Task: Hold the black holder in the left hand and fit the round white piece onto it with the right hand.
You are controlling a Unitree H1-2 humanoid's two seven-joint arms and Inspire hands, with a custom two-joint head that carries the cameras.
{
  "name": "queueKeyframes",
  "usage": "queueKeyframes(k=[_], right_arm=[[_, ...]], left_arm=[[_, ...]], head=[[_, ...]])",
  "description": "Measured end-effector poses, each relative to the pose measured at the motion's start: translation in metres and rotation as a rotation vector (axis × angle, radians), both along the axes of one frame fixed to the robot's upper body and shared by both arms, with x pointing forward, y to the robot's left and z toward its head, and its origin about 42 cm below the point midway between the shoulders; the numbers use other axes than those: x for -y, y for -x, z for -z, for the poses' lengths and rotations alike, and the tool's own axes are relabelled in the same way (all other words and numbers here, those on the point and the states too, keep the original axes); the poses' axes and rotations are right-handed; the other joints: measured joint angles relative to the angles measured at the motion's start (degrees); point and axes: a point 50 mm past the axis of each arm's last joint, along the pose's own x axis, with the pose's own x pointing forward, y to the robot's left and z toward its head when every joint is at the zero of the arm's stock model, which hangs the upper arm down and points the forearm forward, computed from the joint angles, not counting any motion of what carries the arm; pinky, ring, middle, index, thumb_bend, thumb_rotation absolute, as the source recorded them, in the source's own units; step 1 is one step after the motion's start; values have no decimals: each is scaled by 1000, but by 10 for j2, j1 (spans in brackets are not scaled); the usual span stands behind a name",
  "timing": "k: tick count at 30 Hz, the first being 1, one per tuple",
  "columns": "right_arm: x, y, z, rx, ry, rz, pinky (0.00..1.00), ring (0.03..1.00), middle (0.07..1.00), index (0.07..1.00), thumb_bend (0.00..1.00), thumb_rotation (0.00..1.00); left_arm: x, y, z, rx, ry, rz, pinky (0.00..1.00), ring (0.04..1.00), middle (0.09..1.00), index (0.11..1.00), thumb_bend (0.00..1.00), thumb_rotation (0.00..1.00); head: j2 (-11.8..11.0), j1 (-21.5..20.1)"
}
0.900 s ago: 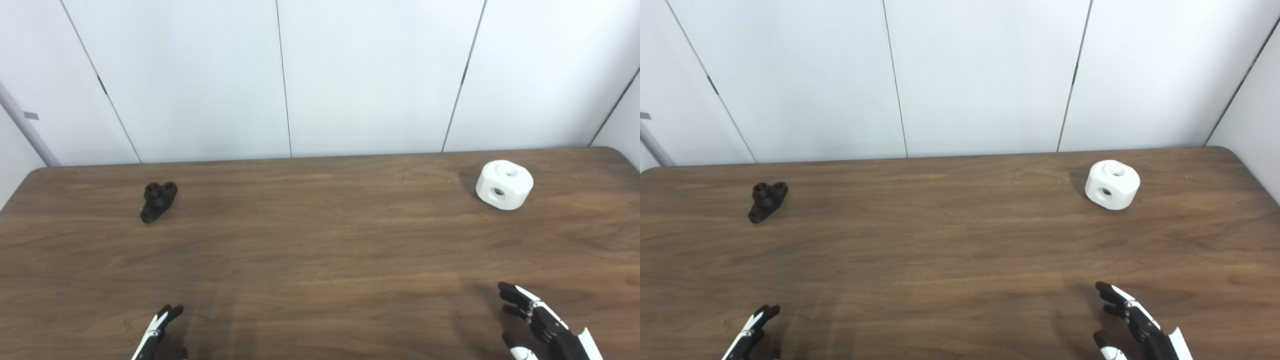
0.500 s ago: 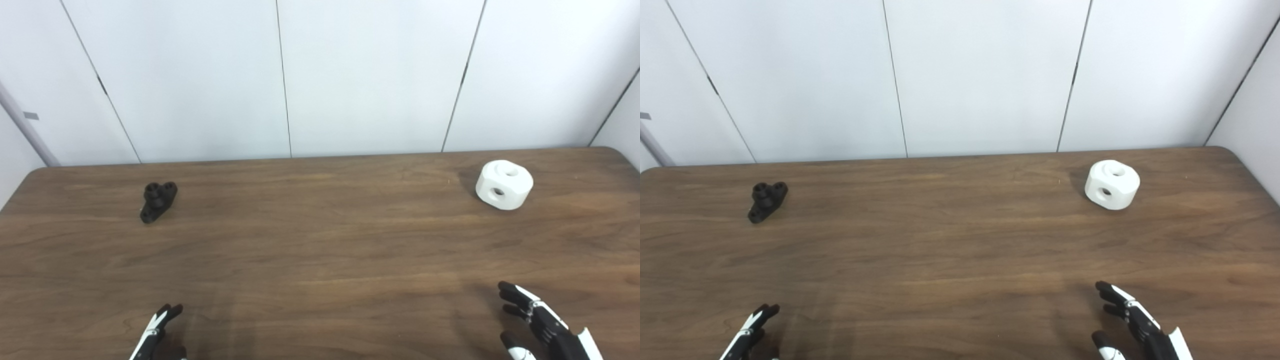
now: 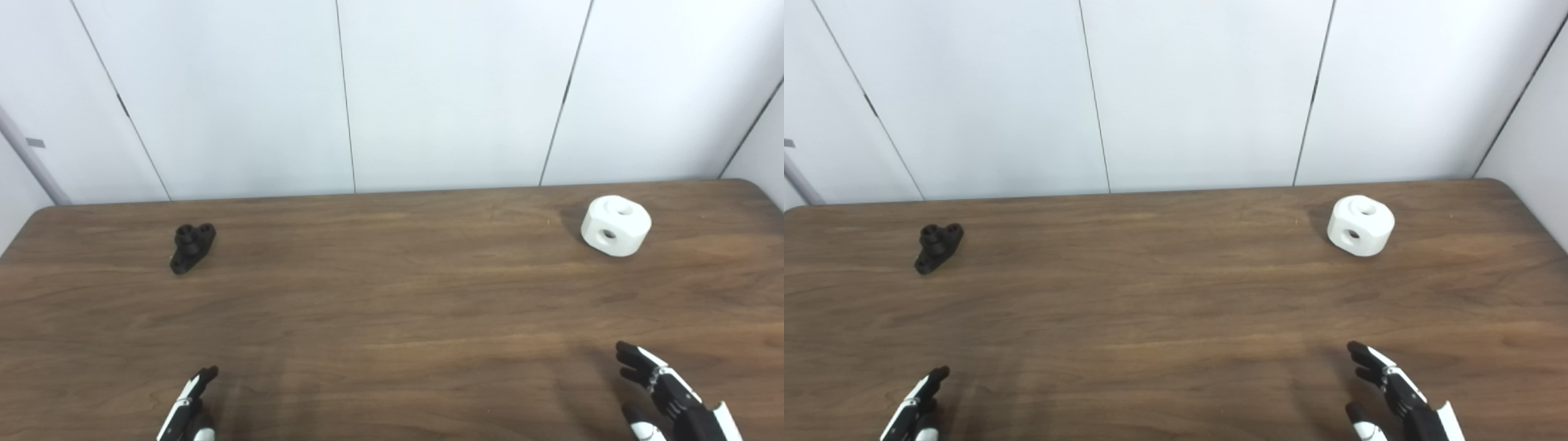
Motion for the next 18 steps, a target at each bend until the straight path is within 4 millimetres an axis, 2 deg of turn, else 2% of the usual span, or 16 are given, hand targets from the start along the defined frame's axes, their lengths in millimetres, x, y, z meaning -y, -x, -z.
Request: queueKeyframes(k=[1, 3, 4, 5, 6, 7, 8, 9, 11, 13, 18], right_arm=[[1, 0, 0, 3, -6, 1, 812, 854, 867, 809, 234, 679], [2, 0, 1, 8, -8, 1, 811, 852, 867, 808, 231, 686], [2, -1, 2, 12, -10, 1, 811, 852, 867, 808, 230, 686], [3, -1, 2, 12, -11, 2, 815, 855, 867, 808, 231, 691], [3, -2, 2, 13, -13, 2, 820, 858, 868, 809, 231, 696], [3, -3, 3, 13, -14, 2, 823, 860, 869, 810, 232, 700], [4, -3, 3, 12, -14, 2, 827, 860, 869, 807, 231, 703], [4, -4, 3, 12, -14, 0, 829, 862, 870, 808, 222, 704], [5, -5, 3, 11, -12, -7, 834, 865, 871, 808, 217, 704], [5, -6, 3, 10, -14, -15, 849, 872, 877, 813, 223, 717], [5, -10, 3, 15, -26, -32, 850, 879, 879, 814, 172, 712]], left_arm=[[-2, -1, -1, 3, -6, -6, 932, 962, 967, 893, 145, 948], [-7, -4, -4, 10, -53, -25, 908, 946, 943, 856, 157, 609], [-10, -7, -9, 15, -76, -41, 907, 943, 938, 845, 171, 514], [-13, -10, -16, 29, -107, -66, 962, 967, 954, 831, 224, 372], [-17, -16, -26, 59, -136, -98, 977, 982, 965, 820, 270, 308], [-20, -21, -35, 82, -159, -121, 985, 990, 971, 814, 293, 274], [-23, -28, -43, 110, -173, -147, 976, 996, 989, 808, 392, 251], [-26, -35, -50, 127, -190, -173, 980, 998, 994, 803, 458, 274], [-32, -49, -61, 156, -217, -218, 991, 1000, 999, 804, 517, 298], [-36, -64, -72, 183, -240, -260, 999, 1000, 1000, 807, 600, 273], [-37, -110, -108, 274, -217, -365, 1000, 1000, 1000, 830, 726, 245]], head=[[-2, 5], [-9, 18], [-9, 19], [-11, 26], [-14, 32], [-14, 33], [-14, 33], [-18, 40], [-19, 48], [-26, 59], [-34, 80]])
